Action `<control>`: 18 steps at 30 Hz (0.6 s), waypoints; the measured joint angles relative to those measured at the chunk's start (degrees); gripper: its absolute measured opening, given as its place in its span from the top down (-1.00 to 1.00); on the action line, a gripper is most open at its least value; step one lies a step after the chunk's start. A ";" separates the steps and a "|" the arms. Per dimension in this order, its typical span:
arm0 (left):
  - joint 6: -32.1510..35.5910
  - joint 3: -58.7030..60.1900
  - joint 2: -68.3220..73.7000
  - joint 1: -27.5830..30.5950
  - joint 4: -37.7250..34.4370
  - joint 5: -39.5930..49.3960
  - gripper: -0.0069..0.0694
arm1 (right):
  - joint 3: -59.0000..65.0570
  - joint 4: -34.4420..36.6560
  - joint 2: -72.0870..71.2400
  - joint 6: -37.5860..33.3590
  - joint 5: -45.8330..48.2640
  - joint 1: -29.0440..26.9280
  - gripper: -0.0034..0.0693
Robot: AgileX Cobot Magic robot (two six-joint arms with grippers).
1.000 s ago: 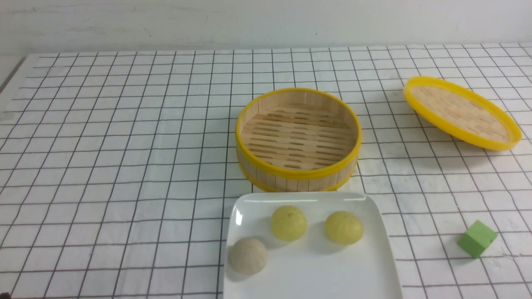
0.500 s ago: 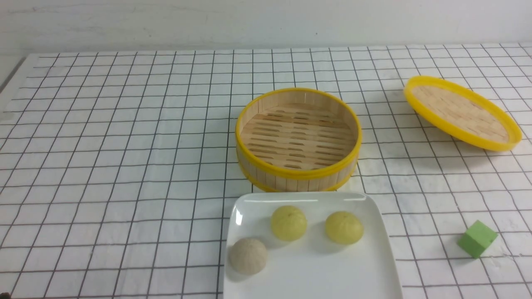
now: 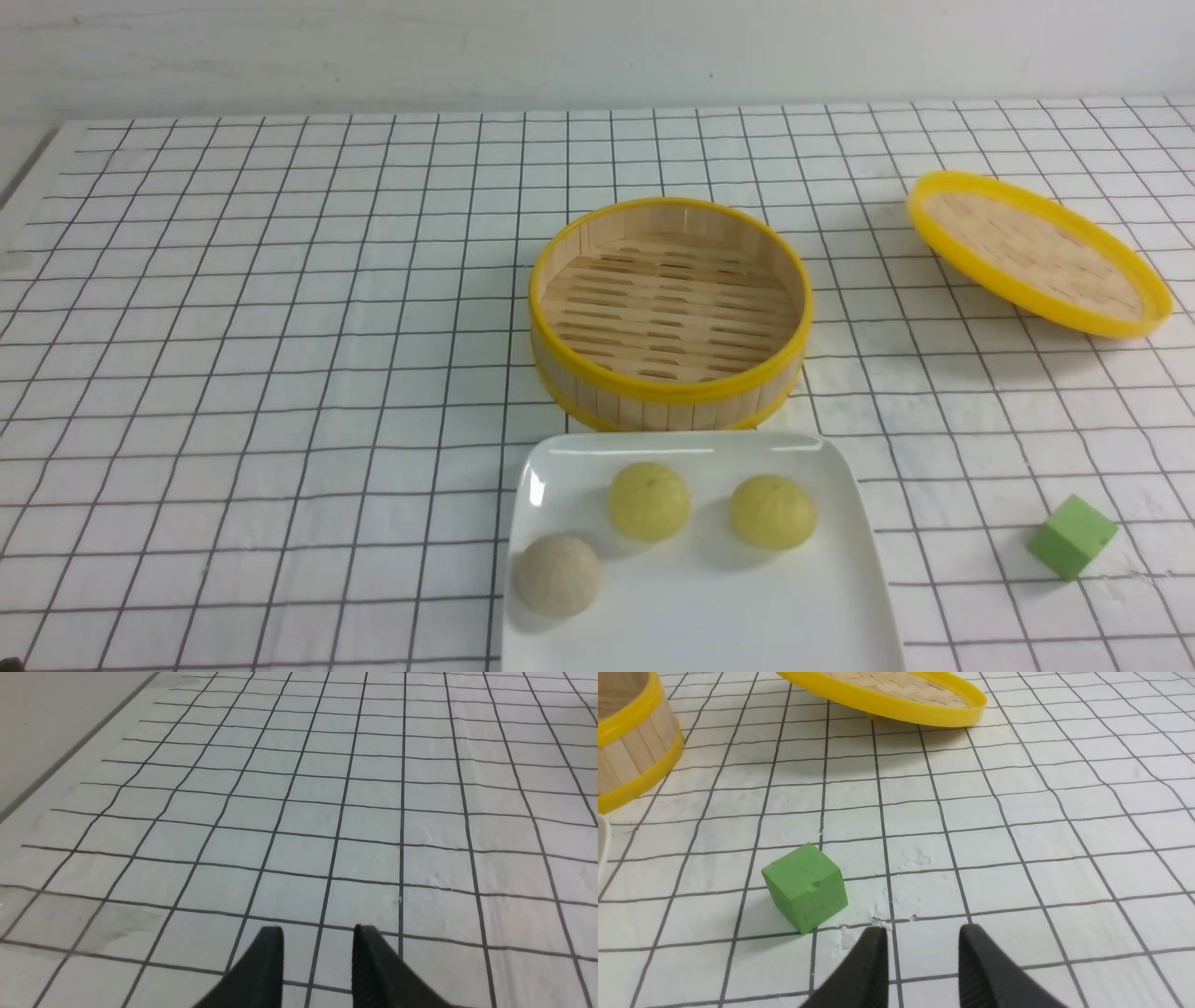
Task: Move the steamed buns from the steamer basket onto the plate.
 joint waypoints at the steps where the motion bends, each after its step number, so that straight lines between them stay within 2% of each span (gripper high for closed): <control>1: 0.00 0.00 0.00 0.00 0.00 0.00 0.18 | 0.00 0.00 0.00 0.00 0.00 0.00 0.25; 4: 0.00 0.00 0.00 0.00 0.79 0.00 0.18 | 0.00 0.00 0.00 0.00 0.00 0.00 0.25; 13: 0.00 0.20 0.00 0.00 11.73 1.58 0.18 | 0.00 0.00 0.00 0.00 0.00 0.00 0.25; 18: 0.00 0.24 0.00 0.00 13.08 1.86 0.18 | 0.00 0.00 0.00 0.06 0.00 0.00 0.25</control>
